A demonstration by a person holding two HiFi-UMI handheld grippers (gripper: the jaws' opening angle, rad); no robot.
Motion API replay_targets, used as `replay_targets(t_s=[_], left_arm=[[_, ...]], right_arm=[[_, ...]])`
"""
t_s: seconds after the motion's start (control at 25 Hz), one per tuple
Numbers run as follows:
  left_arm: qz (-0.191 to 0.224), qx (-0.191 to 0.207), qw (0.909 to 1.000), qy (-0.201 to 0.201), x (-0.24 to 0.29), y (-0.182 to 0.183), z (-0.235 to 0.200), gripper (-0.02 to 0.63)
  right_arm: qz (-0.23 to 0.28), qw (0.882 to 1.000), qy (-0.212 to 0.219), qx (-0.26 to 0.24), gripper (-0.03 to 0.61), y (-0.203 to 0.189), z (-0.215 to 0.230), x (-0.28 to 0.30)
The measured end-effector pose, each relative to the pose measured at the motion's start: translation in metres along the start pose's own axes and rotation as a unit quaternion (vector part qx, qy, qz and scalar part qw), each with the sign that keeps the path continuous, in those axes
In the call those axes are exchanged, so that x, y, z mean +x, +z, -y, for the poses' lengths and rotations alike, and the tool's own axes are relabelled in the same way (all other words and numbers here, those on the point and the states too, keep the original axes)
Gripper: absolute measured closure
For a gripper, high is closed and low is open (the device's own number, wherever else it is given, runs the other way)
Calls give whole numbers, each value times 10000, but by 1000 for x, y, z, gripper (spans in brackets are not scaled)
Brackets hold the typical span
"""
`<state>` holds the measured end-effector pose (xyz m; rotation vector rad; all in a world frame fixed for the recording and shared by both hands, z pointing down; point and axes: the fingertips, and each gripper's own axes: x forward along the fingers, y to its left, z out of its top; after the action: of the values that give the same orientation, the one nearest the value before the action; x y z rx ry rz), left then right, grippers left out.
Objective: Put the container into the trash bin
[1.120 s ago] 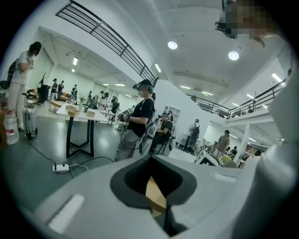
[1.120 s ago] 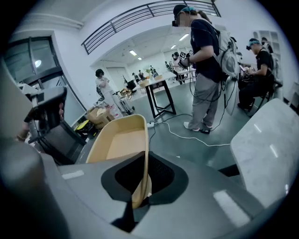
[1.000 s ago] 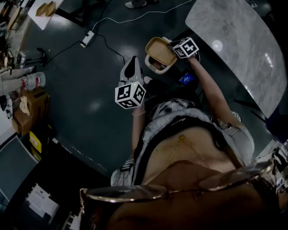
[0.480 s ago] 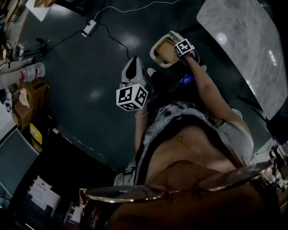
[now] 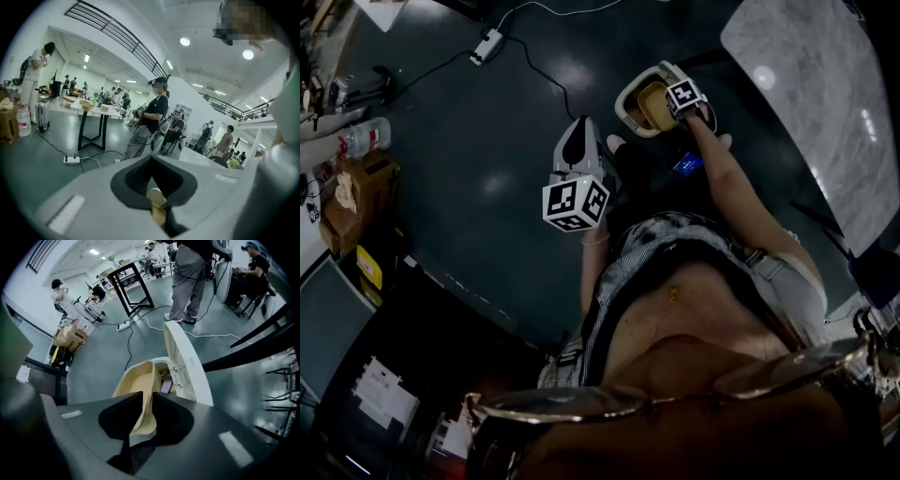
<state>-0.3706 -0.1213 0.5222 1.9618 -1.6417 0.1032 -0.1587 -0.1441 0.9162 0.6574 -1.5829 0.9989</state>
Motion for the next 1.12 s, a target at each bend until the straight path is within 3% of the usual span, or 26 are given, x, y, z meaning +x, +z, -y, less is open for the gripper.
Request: replay_targets(t_s=[0.08,0.16,0.32,0.48,0.76,1.12], left_arm=[[-13,-8,10000,0,-1,0,1,614],[-38,-8,10000,-14,-1,-3,3,614],[-118,7,9999,-78,-1,-10,7,614],[-176,15,9997,-149,1,-14,10,614],[-235,129,9993,-274,2,-14,19,614],[-466,123,9975,-517,10,-23,38,614]], right_arm=[[39,9999,91,62,449,2,-4,1],[69,9998,161,54,446,3,-8,0],[55,9994,335,-60,477,1,-20,0],[19,9989,424,-189,548,-1,-26,-1],[40,9974,642,-331,551,1,-34,-13],[478,9902,1064,-774,551,24,-59,-64]])
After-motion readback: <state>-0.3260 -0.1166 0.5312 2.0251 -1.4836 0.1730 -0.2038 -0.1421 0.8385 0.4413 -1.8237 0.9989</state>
